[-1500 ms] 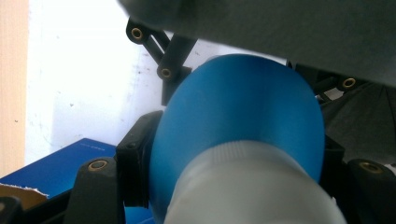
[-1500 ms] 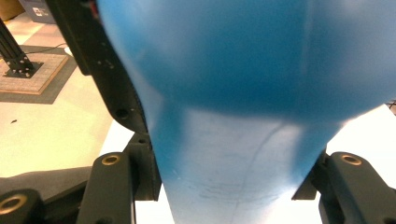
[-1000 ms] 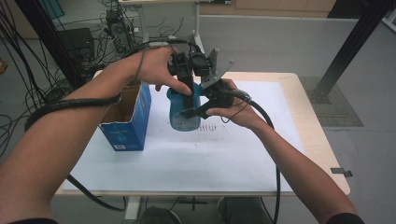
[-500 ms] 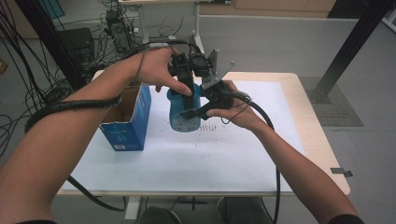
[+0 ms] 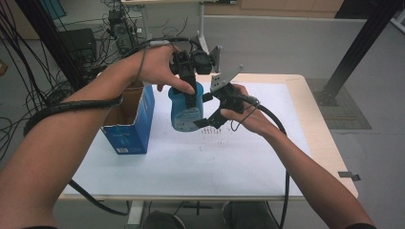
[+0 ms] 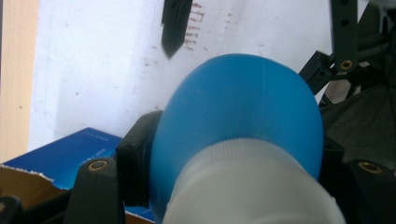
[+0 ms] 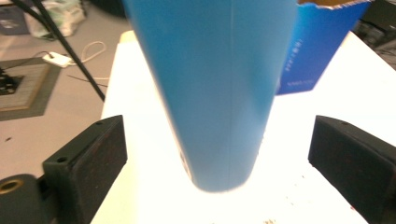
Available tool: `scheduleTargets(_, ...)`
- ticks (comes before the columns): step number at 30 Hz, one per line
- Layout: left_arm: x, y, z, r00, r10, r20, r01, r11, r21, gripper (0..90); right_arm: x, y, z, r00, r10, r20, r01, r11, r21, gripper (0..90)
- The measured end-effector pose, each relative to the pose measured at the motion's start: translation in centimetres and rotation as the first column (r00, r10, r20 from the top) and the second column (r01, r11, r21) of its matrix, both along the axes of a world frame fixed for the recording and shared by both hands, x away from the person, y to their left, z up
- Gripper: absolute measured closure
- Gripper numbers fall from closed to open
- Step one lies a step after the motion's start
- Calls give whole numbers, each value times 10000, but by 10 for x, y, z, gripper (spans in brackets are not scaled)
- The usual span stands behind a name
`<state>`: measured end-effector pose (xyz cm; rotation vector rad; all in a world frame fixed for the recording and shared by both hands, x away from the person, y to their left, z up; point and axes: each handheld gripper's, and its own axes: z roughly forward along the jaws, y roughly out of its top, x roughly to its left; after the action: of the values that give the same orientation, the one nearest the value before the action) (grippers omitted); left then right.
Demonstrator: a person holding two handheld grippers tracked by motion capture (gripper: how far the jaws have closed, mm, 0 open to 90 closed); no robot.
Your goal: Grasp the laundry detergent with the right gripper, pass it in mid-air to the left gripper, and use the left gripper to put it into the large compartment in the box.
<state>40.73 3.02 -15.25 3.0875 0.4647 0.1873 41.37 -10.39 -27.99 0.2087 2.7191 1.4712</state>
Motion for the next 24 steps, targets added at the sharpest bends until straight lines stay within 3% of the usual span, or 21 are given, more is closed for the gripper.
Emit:
scheduleTargets(6, 3, 5, 6, 9989, 446, 165, -446, 9990, -19, 354, 1, -16, -1, 9961, -883, -23, 883, 9961, -21, 2)
scheduleTargets(11, 5, 10, 14, 9957, 904, 225, -899, 9957, -221, 354, 2, -35, 1, 9854, -1696, -142, 1687, 9844, -493, 3)
scheduleTargets(15, 9, 15, 24, 9887, 1492, 145, -1486, 9883, -340, 355, 1, -51, 5, 9747, -2235, 21, 2228, 9708, -892, 3)
scheduleTargets(19, 11, 22, 35, 9767, 2130, 264, -2120, 9766, -351, 355, 2, -68, 9, 9667, -2560, -20, 2536, 9583, -1320, 2)
scheduleTargets(24, 15, 36, 53, 9493, 3104, 498, -3078, 9500, -530, 355, 1, -90, 15, 9501, -3113, -207, 3040, 9386, -1629, 3)
